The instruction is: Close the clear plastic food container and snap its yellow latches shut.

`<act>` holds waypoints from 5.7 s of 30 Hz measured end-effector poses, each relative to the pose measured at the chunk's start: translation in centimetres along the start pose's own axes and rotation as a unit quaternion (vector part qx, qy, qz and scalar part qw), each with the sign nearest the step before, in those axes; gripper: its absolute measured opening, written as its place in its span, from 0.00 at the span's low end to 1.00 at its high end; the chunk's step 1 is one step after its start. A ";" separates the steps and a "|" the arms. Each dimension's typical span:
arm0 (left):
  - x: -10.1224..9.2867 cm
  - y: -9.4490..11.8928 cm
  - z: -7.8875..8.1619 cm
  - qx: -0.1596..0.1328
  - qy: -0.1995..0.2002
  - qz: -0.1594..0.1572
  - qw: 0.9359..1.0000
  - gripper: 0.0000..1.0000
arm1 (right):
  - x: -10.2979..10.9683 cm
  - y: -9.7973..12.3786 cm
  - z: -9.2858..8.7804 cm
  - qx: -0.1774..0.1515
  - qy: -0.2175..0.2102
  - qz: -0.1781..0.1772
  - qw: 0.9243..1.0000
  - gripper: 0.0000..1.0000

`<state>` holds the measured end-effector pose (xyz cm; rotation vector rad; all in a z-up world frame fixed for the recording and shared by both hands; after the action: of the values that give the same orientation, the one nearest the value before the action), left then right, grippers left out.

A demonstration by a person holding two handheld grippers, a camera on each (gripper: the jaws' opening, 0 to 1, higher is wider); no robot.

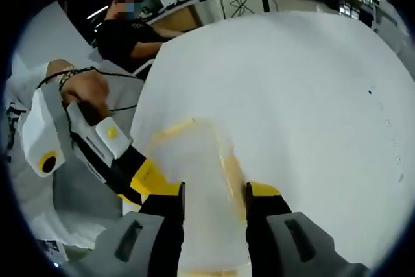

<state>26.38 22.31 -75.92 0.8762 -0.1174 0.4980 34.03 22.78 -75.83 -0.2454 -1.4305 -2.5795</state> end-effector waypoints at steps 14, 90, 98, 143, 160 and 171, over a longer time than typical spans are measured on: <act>1.2 0.2 -0.4 -0.003 0.000 0.001 1.000 0.23 | -0.5 -0.4 0.2 0.026 -0.004 0.040 0.999 0.32; 4.6 0.4 -3.2 0.102 0.052 -0.072 0.991 0.76 | 2.9 3.2 -7.1 0.138 0.174 -0.078 0.972 0.70; 3.9 -0.1 -3.6 0.114 0.058 -0.085 0.988 0.72 | 2.8 2.4 -6.8 0.130 0.173 -0.095 0.972 0.68; 6.6 4.6 -10.3 0.166 -0.029 -0.097 0.981 0.72 | 4.7 -3.0 0.7 0.088 0.098 -0.125 0.983 0.69; 7.5 4.1 -10.3 0.164 -0.018 -0.102 0.981 0.73 | 3.5 -2.9 0.8 0.088 0.104 -0.119 0.983 0.70; 10.6 2.5 -10.3 0.168 -0.012 -0.112 0.979 0.74 | 0.0 -2.3 1.1 0.096 0.107 -0.113 0.983 0.70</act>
<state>33.47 35.36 -77.56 1.2108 0.0458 0.2995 33.52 24.96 -77.16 0.2277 -1.6938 -2.5154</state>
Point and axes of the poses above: the point that each gripper's makers call its tool centre point, and the gripper's own axes: y roughly backward along the fingers, x roughly to its left, z roughly out of its top, the point moved 3 cm from there along y, roughly backward along the fingers, and after that the axes turned 12 degrees about y, right-handed, at the moved point
